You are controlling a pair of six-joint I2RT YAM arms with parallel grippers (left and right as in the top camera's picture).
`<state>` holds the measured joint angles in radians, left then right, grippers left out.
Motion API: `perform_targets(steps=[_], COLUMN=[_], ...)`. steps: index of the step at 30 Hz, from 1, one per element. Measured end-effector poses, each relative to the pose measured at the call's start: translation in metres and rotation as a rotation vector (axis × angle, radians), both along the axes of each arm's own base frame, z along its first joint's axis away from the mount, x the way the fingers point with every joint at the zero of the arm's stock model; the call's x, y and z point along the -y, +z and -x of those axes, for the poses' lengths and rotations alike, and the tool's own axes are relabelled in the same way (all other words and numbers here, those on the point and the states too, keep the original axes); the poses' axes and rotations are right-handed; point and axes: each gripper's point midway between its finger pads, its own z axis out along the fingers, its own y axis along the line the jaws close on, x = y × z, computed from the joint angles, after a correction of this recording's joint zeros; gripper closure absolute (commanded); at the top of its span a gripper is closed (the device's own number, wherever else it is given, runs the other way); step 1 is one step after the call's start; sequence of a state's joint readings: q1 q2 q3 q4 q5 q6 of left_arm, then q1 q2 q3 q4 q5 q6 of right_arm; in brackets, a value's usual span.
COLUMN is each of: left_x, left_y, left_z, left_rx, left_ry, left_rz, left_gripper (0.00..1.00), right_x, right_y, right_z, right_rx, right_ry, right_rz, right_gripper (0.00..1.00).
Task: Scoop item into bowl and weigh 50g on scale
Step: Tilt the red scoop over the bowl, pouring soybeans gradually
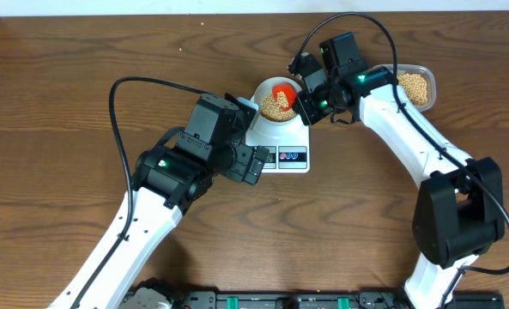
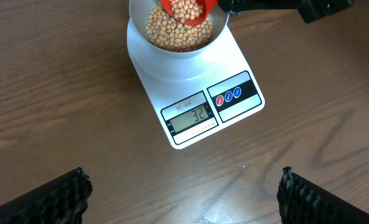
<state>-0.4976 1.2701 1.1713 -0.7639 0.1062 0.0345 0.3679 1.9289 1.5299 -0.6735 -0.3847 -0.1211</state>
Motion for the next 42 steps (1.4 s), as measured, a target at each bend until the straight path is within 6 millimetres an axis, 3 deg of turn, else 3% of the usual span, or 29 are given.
perform_targets(steps=[42], left_x=[0.0], left_y=[0.0], left_z=[0.0], left_rx=[0.0], left_ry=[0.0], left_rz=[0.0], left_gripper=[0.02], right_x=[-0.006], right_y=[0.025], right_z=[0.003], right_rx=[0.094], right_ry=[0.114], right_rz=[-0.024], right_gripper=[0.99])
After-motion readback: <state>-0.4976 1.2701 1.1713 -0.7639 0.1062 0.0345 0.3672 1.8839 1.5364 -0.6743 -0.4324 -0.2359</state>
